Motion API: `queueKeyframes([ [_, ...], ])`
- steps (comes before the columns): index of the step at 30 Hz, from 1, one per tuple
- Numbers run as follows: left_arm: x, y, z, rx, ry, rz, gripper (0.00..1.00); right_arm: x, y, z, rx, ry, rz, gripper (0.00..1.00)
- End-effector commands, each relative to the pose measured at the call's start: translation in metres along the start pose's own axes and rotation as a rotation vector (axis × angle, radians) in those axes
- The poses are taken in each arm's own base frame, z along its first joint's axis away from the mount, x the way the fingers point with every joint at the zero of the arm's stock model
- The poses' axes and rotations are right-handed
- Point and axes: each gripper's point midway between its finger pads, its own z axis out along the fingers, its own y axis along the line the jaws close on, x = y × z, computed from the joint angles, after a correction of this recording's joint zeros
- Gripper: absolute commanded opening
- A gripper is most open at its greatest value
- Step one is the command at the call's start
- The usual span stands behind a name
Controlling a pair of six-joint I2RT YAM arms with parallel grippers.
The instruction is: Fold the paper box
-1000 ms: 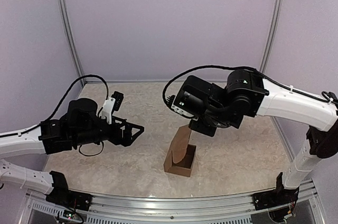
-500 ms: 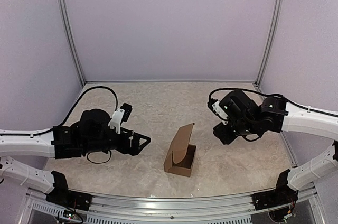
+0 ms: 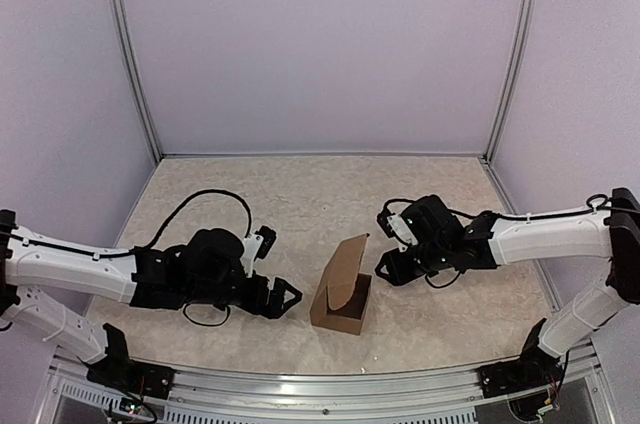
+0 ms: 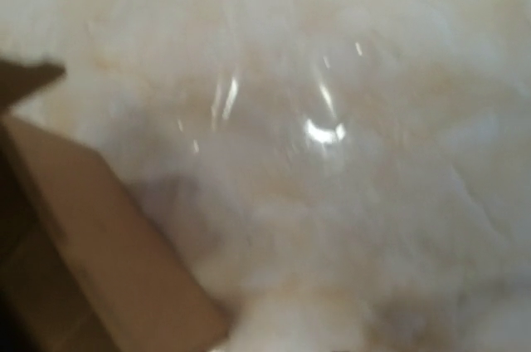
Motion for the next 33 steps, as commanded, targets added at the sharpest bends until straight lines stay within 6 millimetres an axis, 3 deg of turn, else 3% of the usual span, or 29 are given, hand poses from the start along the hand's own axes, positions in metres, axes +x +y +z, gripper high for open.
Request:
queueKeyframes([
  [1, 0.028, 0.003, 0.006, 0.002, 0.081, -0.072, 0.96, -0.021, 0.000, 0.010, -0.047, -0.082, 0.058, 0.30],
  [11, 0.069, -0.016, 0.029, 0.026, 0.252, -0.090, 0.85, -0.024, -0.016, 0.021, -0.026, -0.097, 0.111, 0.28],
  [16, 0.074, -0.020, 0.051, 0.014, 0.303, -0.072, 0.79, -0.031, -0.012, 0.026, -0.067, -0.119, 0.131, 0.18],
  [25, 0.068, -0.010, 0.067, -0.014, 0.296, -0.111, 0.73, -0.016, -0.001, 0.039, -0.143, -0.066, 0.147, 0.00],
  [33, 0.053, 0.016, 0.073, -0.063, 0.240, -0.163, 0.71, -0.002, 0.009, 0.043, -0.203, -0.038, 0.176, 0.00],
])
